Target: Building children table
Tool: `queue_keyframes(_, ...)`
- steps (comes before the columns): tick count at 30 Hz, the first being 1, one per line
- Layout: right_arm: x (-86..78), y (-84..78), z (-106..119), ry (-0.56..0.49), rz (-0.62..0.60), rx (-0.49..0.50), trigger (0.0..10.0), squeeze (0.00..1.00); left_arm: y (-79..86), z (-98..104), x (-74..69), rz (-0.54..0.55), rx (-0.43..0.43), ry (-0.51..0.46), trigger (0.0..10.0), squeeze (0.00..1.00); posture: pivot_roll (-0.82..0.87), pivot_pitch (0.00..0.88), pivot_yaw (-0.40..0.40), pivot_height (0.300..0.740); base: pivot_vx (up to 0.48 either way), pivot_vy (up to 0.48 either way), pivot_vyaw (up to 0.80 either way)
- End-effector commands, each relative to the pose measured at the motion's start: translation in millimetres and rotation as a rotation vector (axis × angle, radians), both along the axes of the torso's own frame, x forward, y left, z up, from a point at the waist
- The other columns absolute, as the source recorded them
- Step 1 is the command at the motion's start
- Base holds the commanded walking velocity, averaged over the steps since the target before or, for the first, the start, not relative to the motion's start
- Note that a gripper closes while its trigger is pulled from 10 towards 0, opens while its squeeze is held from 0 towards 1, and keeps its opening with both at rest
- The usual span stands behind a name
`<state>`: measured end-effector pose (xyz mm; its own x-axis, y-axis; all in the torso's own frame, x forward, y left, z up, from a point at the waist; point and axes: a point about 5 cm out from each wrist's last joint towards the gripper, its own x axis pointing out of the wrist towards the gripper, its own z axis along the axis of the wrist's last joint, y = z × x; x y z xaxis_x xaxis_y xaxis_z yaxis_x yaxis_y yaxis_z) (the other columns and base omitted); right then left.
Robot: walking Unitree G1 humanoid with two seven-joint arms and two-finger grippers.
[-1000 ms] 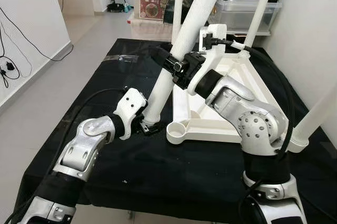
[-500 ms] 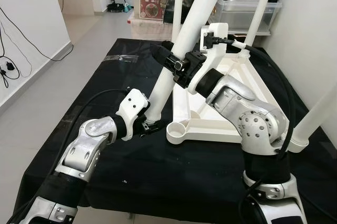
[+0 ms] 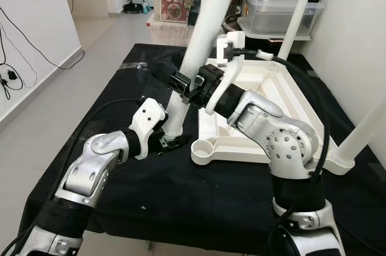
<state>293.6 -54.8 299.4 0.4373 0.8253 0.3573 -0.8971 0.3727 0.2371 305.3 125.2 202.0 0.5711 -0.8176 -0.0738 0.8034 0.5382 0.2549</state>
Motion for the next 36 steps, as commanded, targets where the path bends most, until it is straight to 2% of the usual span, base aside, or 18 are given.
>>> queue_keyframes(1, -4.2, -5.0, 4, -0.036, 0.027, 0.041, 10.0, 0.70, -4.4, 1, -9.7, -0.079, -0.001, 0.019, 10.0, 0.00, 0.03, 0.000, -0.047, 0.740, 0.000, 0.000, 0.00)
queue_keyframes(2, -4.2, -5.0, 4, -0.036, 0.027, 0.041, 10.0, 0.70, -4.4, 1, -9.7, -0.079, -0.001, 0.019, 10.0, 0.00, 0.03, 0.000, -0.047, 0.740, 0.000, 0.000, 0.00)
queue_keyframes(3, -7.2, -7.7, 2, -0.057, 0.061, 0.052, 10.0, 0.00, -10.8, 2, -23.9, -0.168, -0.039, 0.067, 10.0, 0.00, 0.03, 0.000, -0.048, 0.740, 0.000, 0.000, 0.00)
queue_keyframes(4, -7.2, -7.7, 2, -0.057, 0.061, 0.052, 10.0, 0.00, -10.8, 2, -23.9, -0.168, -0.039, 0.067, 10.0, 0.00, 0.03, 0.000, -0.048, 0.740, 0.000, 0.000, 0.00)
queue_keyframes(8, -21.1, -9.2, -5, -0.132, 0.216, -0.004, 10.0, 0.00, -22.9, 5, -63.2, -0.415, -0.084, 0.194, 10.0, 0.00, 0.05, 0.000, -0.053, 0.740, 0.000, 0.000, 0.00)
queue_keyframes(9, -21.1, -9.2, -5, -0.132, 0.216, -0.004, 10.0, 0.00, -22.9, 5, -63.2, -0.415, -0.084, 0.194, 10.0, 0.00, 0.05, 0.000, -0.053, 0.740, 0.000, 0.000, 0.00)
queue_keyframes(12, -28.7, -12.9, -10, -0.183, 0.292, -0.053, 10.0, 0.00, -20.2, 7, -82.4, -0.519, -0.076, 0.263, 10.0, 0.00, 0.06, 0.000, -0.054, 0.740, 0.000, 0.000, 0.00)
queue_keyframes(17, -33.3, -16.6, -12, -0.213, 0.351, -0.077, 10.0, 0.00, -12.9, 11, -90.9, -0.575, -0.071, 0.311, 10.0, 0.00, 0.06, 0.000, -0.051, 0.740, 0.000, 0.000, 0.00)
queue_keyframes(20, -37.8, -21.8, -12, -0.218, 0.419, -0.096, 10.0, 0.00, 2.2, 8, -90.4, -0.558, 0.002, 0.333, 10.0, 0.00, 0.06, 0.000, -0.050, 0.740, 0.000, 0.000, 0.00)
queue_keyframes(24, -45.6, -26.6, -10, -0.203, 0.504, -0.087, 10.0, 0.00, 11.8, 8, -94.9, -0.568, 0.033, 0.375, 10.0, 0.00, 0.07, 0.000, -0.052, 0.740, 0.000, 0.000, 0.00)
queue_keyframes(26, -52.6, -27.8, -10, -0.171, 0.582, -0.059, 10.0, 0.00, 14.8, 8, -100.1, -0.593, 0.039, 0.407, 10.0, 0.00, 0.07, 0.000, -0.052, 0.740, 0.000, 0.000, 0.00)
queue_keyframes(33, -68.7, -23.9, -11, -0.133, 0.724, -0.016, 10.0, 0.00, 17.3, 6, -111.0, -0.674, 0.023, 0.491, 10.0, 0.00, 0.05, 0.000, -0.047, 0.740, 0.000, 0.000, 0.00)
queue_keyframes(34, -75.1, -22.4, -9, -0.125, 0.777, 0.013, 10.0, 0.00, 17.9, 5, -113.3, -0.712, 0.016, 0.510, 10.0, 0.00, 0.05, 0.000, -0.047, 0.740, 0.000, 0.000, 0.00)
queue_keyframes(36, -78.0, -21.2, -7, -0.113, 0.802, 0.042, 10.0, 0.00, 18.6, 5, -113.9, -0.734, 0.014, 0.519, 10.0, 0.00, 0.05, 0.000, -0.047, 0.740, 0.000, 0.000, 0.00)
